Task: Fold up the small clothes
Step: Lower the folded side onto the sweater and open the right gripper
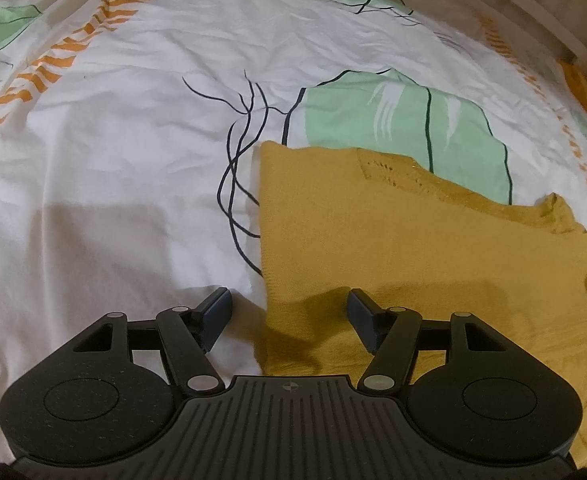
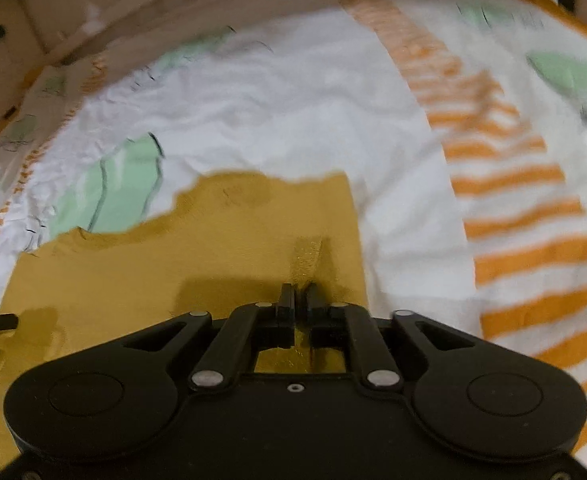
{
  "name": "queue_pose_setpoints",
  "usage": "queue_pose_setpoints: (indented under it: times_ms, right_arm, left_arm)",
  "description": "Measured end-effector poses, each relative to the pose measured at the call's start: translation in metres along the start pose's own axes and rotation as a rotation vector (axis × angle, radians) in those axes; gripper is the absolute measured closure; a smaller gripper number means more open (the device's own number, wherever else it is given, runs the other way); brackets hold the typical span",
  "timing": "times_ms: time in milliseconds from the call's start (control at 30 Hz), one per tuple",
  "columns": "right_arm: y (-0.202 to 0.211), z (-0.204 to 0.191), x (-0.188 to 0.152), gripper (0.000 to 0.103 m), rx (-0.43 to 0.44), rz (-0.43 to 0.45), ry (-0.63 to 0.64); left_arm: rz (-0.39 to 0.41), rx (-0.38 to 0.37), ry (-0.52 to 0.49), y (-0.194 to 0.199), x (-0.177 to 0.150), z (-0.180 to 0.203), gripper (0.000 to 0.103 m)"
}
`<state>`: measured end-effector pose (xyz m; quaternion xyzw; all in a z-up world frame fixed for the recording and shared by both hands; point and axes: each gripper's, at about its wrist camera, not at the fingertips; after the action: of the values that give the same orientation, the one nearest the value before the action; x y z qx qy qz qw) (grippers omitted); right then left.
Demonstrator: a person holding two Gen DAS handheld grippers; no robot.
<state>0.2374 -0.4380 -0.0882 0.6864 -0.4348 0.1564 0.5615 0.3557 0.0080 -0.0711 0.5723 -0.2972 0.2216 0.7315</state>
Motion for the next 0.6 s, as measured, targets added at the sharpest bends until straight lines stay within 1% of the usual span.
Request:
queue_pose_setpoints:
  times_ms: [33,100,133,167,333,400,433,500,600]
  right_arm:
    - [0.0005,0.0034,-0.0002,0.084,0.004,0.004,-0.019]
    - [0.0023,0.0068,0.0015,0.078,-0.004,0.005,-0.034]
    - [0.0031,0.0065,0.0015,0.068,-0.011,0.009,-0.030]
    - [0.0036,0.0063,0.0013,0.060,-0.019,0.013,-0.019]
    - [0.0016,0.0062,-0.0009,0.058,-0.029,0.017,0.003]
    - [0.0008,0.0048,-0.0010,0.055,-0.027,0.028,0.011]
    - [0.0013,0.0051,-0.0008,0.054,-0.024,0.036,0.009]
    - [0.0022,0.0066,0.0005,0.048,-0.010,0.058,-0.007]
    - [0.0044,0.0115,0.0043,0.046,-0.002,0.109,-0.033]
  left_arm:
    - [-0.001,-0.001,0.003,0.0000,0.0000,-0.0011,0.041]
    - [-0.002,-0.004,0.003,-0.0001,-0.0010,-0.0026,0.040]
    - [-0.002,-0.005,0.004,0.0001,-0.0020,-0.0033,0.040]
    - [-0.001,-0.006,0.005,0.0003,-0.0028,-0.0037,0.040]
    - [-0.003,-0.012,0.009,0.0013,-0.0038,-0.0067,0.040]
    - [-0.003,-0.011,0.010,0.0009,-0.0041,-0.0067,0.040]
    - [-0.002,-0.010,0.008,0.0011,-0.0044,-0.0061,0.040]
    - [-0.003,-0.008,0.008,0.0010,-0.0045,-0.0058,0.040]
    - [-0.007,-0.004,0.008,0.0002,-0.0038,-0.0051,0.039]
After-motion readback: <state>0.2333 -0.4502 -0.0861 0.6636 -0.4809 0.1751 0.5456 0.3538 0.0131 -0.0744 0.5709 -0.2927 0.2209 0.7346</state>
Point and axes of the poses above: each gripper's, at about its wrist camera, not at the fingertips, and y roughly against the way its jaws point, z to its right, x to its top, and after that the axes turned 14 degrees about z, right-handed
